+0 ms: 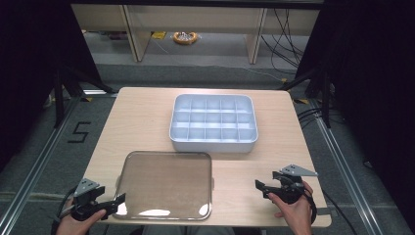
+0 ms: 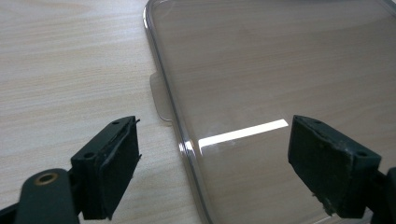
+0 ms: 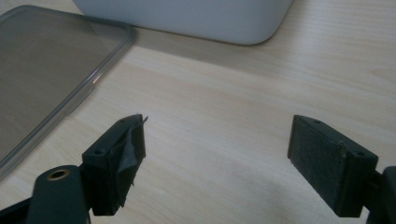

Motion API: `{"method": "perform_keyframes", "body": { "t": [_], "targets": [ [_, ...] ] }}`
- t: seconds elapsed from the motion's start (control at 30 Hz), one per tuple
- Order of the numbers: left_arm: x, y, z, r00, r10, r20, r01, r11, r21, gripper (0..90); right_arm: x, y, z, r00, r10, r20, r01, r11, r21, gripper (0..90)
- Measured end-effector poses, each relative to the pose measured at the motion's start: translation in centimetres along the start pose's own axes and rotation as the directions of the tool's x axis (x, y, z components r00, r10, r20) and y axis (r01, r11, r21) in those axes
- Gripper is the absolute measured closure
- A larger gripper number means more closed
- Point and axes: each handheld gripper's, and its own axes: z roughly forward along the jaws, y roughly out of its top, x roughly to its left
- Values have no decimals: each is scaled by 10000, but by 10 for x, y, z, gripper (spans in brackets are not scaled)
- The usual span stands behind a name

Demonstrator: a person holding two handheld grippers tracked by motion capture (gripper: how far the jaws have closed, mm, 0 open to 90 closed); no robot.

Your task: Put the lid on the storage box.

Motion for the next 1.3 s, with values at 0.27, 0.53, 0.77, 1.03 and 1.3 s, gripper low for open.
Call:
{"method": "perform_keyframes", "body": {
  "t": [0.27, 0.53, 0.77, 1.03, 1.3],
  "targets": [
    [1, -1, 1, 10000, 21, -59, -20, 10000, 88, 160, 4, -1, 4, 9978, 228, -626, -222, 9997, 104, 244],
    [4, -1, 1, 9999, 98, -33, -96, 9993, 364, 162, 12, -1, 8, 9915, 423, -1232, -397, 9989, 230, 253],
    [5, -1, 1, 9998, 171, 27, -172, 9988, 457, 170, 22, -1, 9, 9878, 660, -1411, -592, 9969, 523, 260],
    [4, -1, 0, 9999, 100, -3, -100, 9986, 528, 175, 27, 0, 14, 9836, 530, -1723, -436, 9974, 578, 275],
    [6, -1, 0, 9997, 207, 122, -215, 9971, 732, 183, 41, 0, 19, 9718, 926, -2168, -764, 9937, 823, 275]
  ]
}}
